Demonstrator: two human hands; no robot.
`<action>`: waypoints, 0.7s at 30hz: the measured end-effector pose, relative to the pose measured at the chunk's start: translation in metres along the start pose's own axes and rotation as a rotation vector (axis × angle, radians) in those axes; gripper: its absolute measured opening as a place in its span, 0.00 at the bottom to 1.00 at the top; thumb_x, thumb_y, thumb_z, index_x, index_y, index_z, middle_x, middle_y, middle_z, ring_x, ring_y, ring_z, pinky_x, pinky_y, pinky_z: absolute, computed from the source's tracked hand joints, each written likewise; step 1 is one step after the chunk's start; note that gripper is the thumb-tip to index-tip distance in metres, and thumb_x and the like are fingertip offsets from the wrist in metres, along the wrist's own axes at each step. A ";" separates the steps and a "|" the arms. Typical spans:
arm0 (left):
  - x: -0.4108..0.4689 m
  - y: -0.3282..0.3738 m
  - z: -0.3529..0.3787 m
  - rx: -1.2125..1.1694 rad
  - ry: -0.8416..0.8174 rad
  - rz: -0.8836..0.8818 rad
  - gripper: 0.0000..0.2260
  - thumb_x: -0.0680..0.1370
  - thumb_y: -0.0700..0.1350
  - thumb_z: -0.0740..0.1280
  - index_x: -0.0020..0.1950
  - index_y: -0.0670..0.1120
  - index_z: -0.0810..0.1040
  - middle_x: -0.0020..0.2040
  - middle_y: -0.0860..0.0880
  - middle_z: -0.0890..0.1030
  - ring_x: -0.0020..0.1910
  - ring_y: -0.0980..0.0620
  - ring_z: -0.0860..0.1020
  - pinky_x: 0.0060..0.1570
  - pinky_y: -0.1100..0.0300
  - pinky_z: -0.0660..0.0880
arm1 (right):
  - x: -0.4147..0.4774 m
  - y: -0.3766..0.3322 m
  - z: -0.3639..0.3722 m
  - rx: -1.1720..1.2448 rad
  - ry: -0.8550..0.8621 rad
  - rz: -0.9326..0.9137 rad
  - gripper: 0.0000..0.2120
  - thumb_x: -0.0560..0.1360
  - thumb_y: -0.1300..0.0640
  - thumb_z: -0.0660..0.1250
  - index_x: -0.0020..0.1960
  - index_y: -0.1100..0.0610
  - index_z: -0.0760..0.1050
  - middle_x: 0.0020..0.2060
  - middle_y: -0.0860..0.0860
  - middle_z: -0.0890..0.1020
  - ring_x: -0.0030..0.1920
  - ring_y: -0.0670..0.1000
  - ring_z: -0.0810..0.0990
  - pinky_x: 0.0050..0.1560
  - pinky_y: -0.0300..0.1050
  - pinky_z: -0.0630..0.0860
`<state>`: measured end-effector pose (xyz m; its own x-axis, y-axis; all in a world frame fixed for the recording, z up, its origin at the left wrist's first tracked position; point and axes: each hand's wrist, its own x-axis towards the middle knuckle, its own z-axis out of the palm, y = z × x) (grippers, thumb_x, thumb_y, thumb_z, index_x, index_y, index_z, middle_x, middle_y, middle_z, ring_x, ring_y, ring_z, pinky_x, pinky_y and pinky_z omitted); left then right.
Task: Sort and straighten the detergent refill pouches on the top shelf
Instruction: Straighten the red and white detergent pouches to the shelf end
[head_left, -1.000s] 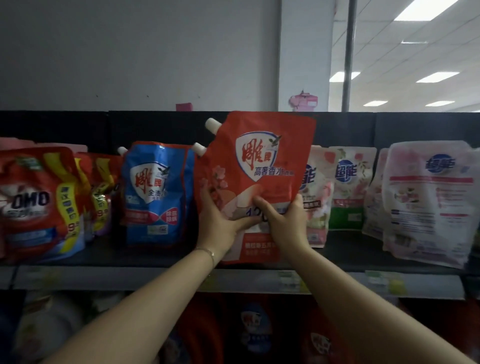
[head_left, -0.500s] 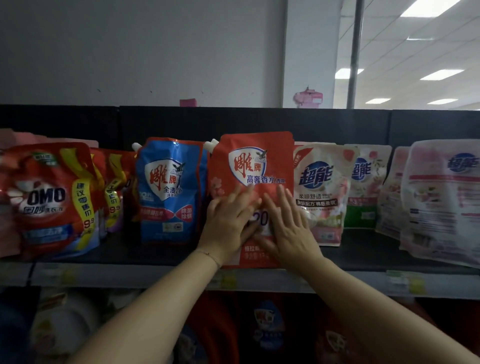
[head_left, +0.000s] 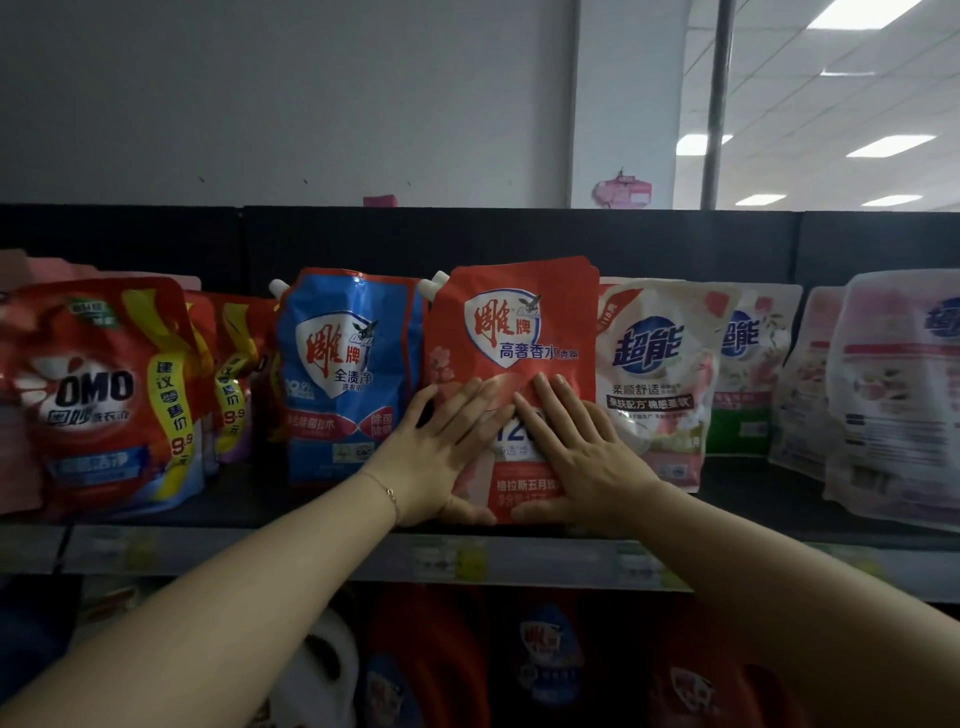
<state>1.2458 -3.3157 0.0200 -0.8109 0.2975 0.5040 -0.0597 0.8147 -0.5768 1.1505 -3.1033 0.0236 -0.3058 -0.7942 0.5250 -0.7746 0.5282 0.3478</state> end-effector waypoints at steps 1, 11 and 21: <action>0.001 -0.002 0.001 0.005 -0.011 -0.003 0.47 0.67 0.77 0.31 0.75 0.48 0.27 0.77 0.46 0.34 0.76 0.45 0.34 0.72 0.38 0.44 | 0.002 0.000 0.002 0.003 -0.008 0.007 0.53 0.67 0.22 0.52 0.72 0.47 0.22 0.73 0.51 0.26 0.71 0.51 0.23 0.67 0.48 0.26; 0.015 -0.003 0.023 0.039 -0.078 -0.126 0.50 0.67 0.75 0.47 0.71 0.49 0.21 0.72 0.46 0.22 0.72 0.46 0.25 0.69 0.39 0.41 | 0.024 0.002 0.033 -0.055 -0.032 0.095 0.54 0.66 0.20 0.49 0.75 0.49 0.26 0.74 0.55 0.32 0.74 0.54 0.27 0.70 0.57 0.35; 0.021 -0.006 0.007 0.004 -0.267 -0.071 0.45 0.62 0.78 0.32 0.61 0.51 0.12 0.65 0.49 0.14 0.66 0.49 0.18 0.71 0.39 0.37 | 0.032 0.009 0.029 -0.010 -0.112 0.061 0.55 0.64 0.20 0.48 0.70 0.48 0.18 0.70 0.51 0.22 0.70 0.53 0.20 0.67 0.54 0.26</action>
<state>1.2245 -3.3178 0.0296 -0.9293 0.0975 0.3562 -0.1236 0.8268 -0.5488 1.1179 -3.1330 0.0208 -0.4128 -0.7889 0.4553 -0.7471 0.5792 0.3261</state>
